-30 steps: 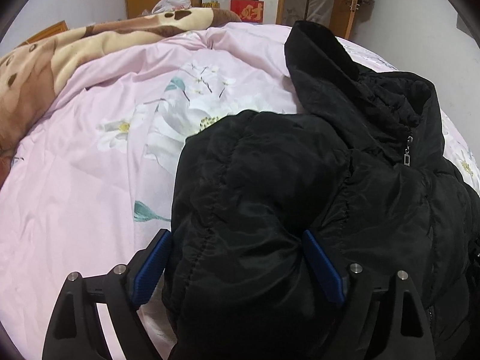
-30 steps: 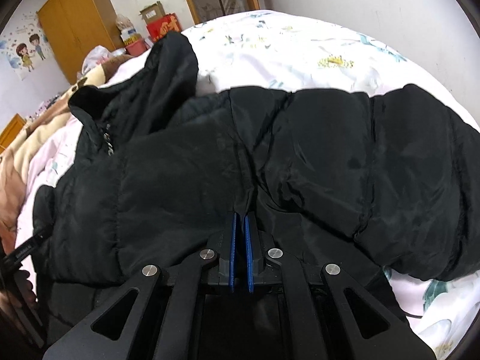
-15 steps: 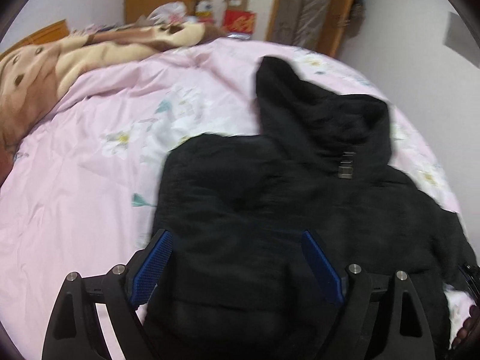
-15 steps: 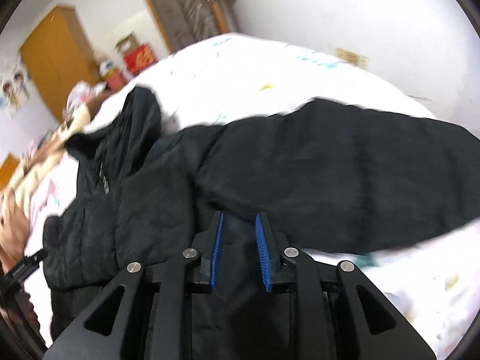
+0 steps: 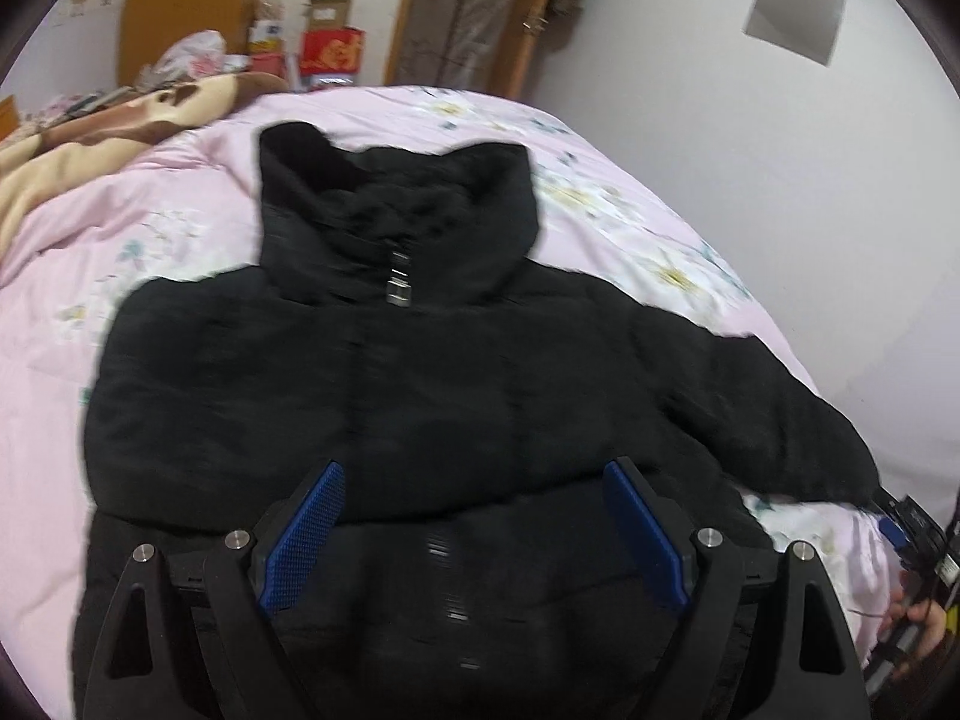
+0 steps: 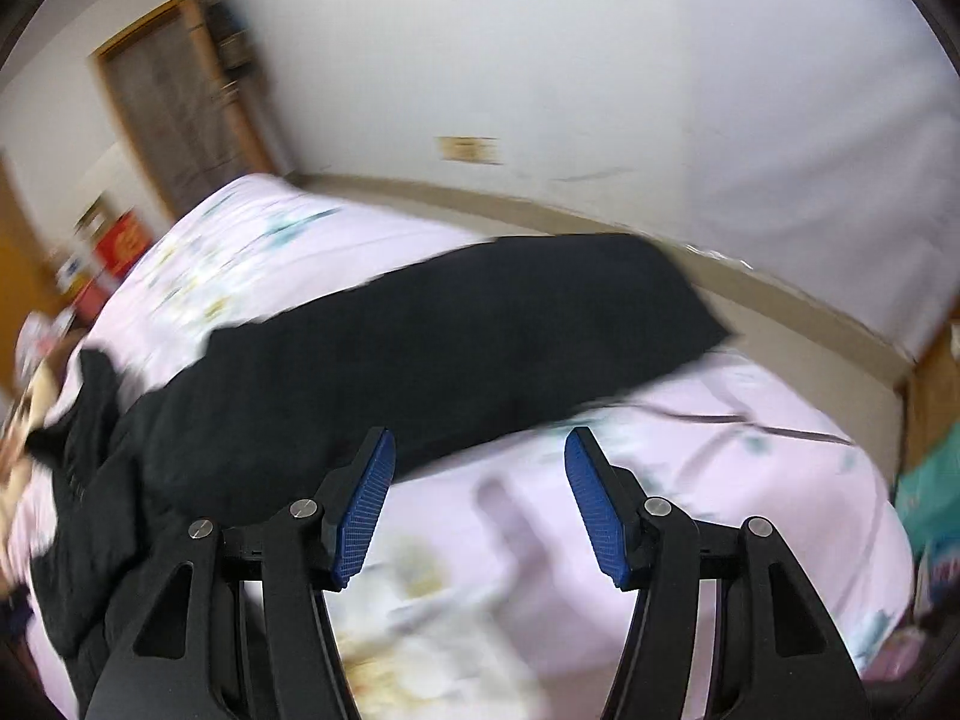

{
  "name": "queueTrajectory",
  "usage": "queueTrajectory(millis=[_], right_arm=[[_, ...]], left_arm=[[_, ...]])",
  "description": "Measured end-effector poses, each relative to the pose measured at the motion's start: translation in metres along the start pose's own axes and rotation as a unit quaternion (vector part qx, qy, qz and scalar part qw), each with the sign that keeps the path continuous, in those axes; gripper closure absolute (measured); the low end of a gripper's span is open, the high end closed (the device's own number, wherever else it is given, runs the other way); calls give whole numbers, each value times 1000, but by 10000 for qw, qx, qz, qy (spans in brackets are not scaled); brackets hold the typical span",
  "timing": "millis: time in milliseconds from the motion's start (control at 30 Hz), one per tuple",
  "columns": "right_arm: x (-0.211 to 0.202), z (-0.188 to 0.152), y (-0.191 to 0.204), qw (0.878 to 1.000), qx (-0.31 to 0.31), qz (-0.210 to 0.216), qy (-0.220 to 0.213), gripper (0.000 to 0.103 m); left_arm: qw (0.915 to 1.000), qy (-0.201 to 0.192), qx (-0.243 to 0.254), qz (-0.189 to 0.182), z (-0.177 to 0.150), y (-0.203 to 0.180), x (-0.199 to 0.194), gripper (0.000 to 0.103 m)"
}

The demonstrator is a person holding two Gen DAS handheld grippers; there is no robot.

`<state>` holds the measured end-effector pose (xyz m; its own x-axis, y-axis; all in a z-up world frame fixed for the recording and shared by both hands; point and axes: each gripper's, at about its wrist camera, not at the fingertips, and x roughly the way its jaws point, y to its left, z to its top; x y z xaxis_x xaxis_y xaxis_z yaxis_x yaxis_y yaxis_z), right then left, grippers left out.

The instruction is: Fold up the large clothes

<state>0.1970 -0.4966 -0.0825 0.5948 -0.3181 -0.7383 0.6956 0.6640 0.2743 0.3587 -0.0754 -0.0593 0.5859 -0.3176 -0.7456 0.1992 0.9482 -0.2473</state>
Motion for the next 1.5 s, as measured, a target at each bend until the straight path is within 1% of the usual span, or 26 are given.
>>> queueTrajectory(millis=[67, 133, 167, 200, 267, 467, 567, 600, 633, 667, 700, 733, 800, 900, 1000, 1067, 1133, 1200, 1300, 1500], right_arm=[[8, 8, -17, 9996, 249, -93, 62, 43], [15, 12, -24, 9994, 339, -78, 61, 41], [19, 11, -25, 9992, 383, -91, 108, 36], [22, 12, -26, 9990, 441, -33, 113, 34], [28, 12, -22, 9985, 534, 40, 140, 33], [39, 22, -22, 9980, 607, 105, 149, 33], [39, 24, -18, 9988, 468, 58, 104, 34], [38, 25, -15, 9992, 394, 52, 80, 44], [38, 25, -12, 9994, 346, 78, 65, 52], [37, 26, -11, 9995, 304, 50, 43, 65], [37, 27, -9, 9996, 271, -12, 6, 75], [36, 29, -7, 9997, 230, -69, -57, 80], [27, 32, -4, 9996, 161, -60, -227, 88], [15, 37, 5, 9991, 50, 41, -425, 92], [-5, 42, 18, 9971, -76, 323, -683, 93], [-20, 46, 33, 9944, -305, 523, -864, 93], [-32, 48, 54, 9911, -634, 612, -995, 93], [-48, 48, 81, 9842, -1094, 760, -1167, 93], [-63, 42, 116, 9741, -1523, 1106, -1251, 93], [-74, 20, 180, 9535, -2177, 1688, -1224, 93]], left_arm=[[9999, 56, 80, -135, -2, -14, 3, 15], [9996, 68, 250, -119, -6, -30, 6, 15], [9995, 82, 297, -104, -7, -34, 8, 15], [9993, 104, 334, -126, -7, -36, 9, 15], [9991, 150, 364, -159, -6, -38, 12, 15], [9993, 168, 320, -40, -4, -33, 18, 15], [9995, 171, 282, -7, -5, -27, 20, 15], [9995, 172, 270, 0, -5, -26, 20, 15], [9995, 180, 251, -9, -5, -24, 20, 15], [9995, 192, 232, -17, -6, -21, 20, 15], [9996, 188, 215, -15, -5, -19, 20, 15], [9996, 181, 197, 2, -5, -17, 19, 15], [9997, 150, 165, 31, -5, -13, 17, 15], [9999, 128, 85, -8, -4, -8, 14, 15], [9999, 94, 57, -30, -3, -4, 9, 15], [10000, 58, 32, -38, -1, -1, 4, 15], [10000, 18, -33, -79, 0, 3, -1, 15], [9998, -30, -126, -121, 2, 8, -6, 15], [9997, -105, -212, -117, 5, 16, -14, 15], [9991, -179, -377, -103, 8, 35, -27, 15]])
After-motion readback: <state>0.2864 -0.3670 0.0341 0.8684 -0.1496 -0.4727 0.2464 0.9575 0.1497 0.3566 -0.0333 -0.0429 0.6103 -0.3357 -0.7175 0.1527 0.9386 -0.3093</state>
